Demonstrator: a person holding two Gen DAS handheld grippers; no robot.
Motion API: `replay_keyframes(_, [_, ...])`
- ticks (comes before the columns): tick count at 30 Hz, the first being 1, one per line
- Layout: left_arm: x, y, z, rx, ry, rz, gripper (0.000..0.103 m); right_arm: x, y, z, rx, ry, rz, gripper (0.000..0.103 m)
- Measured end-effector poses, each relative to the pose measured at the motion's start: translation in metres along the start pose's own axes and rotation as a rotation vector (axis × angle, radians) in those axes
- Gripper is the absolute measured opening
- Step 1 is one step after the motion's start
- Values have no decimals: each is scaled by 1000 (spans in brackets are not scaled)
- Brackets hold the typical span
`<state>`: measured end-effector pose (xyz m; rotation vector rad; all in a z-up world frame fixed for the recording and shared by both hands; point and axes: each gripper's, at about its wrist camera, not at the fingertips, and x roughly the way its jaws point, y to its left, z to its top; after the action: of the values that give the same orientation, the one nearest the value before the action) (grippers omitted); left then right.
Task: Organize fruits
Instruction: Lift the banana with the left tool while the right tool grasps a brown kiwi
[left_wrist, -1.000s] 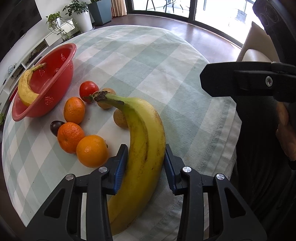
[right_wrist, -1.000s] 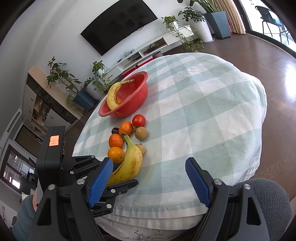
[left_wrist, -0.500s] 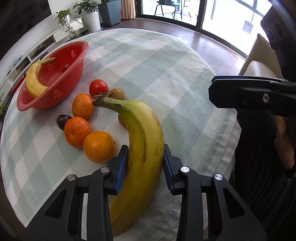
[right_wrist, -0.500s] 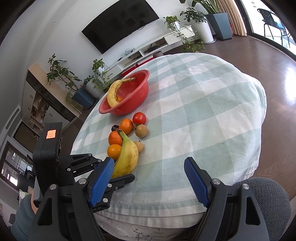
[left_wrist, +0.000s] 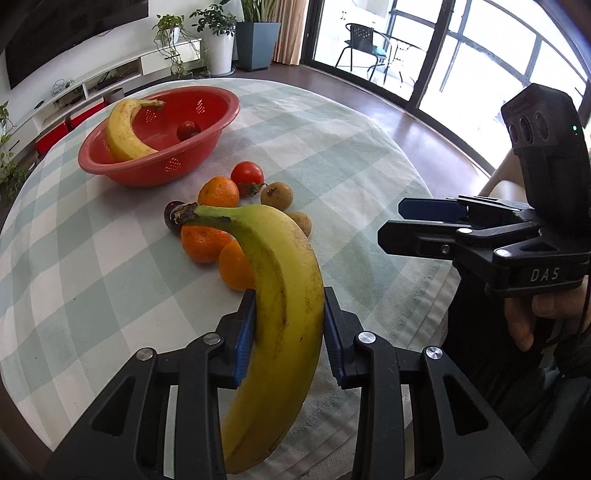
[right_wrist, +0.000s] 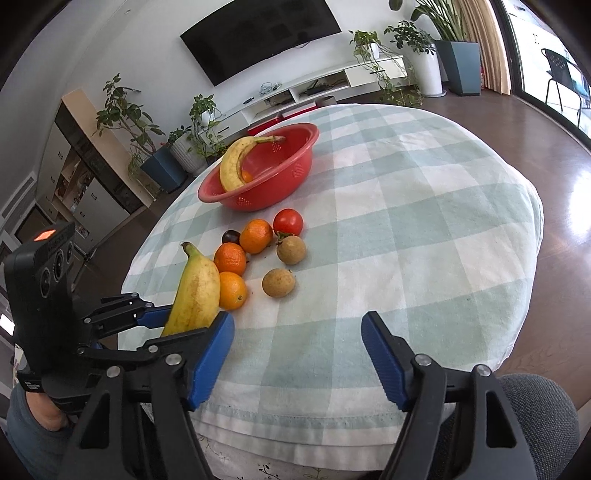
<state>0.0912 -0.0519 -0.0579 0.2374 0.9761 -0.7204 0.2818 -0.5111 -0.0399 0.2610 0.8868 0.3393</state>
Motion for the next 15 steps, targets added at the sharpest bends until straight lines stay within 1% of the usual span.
replay_keyframes(5, [-25, 14, -13, -78, -67, -33, 31, 18, 17, 7, -107, 17, -35, 68])
replay_keyframes(10, [-43, 30, -22, -149, -116, -50, 31, 38, 21, 14, -122, 64, -47, 58])
replay_keyframes(15, [-51, 42, -31, -189, -148, -64, 31, 50, 33, 17, -191, 77, -79, 50])
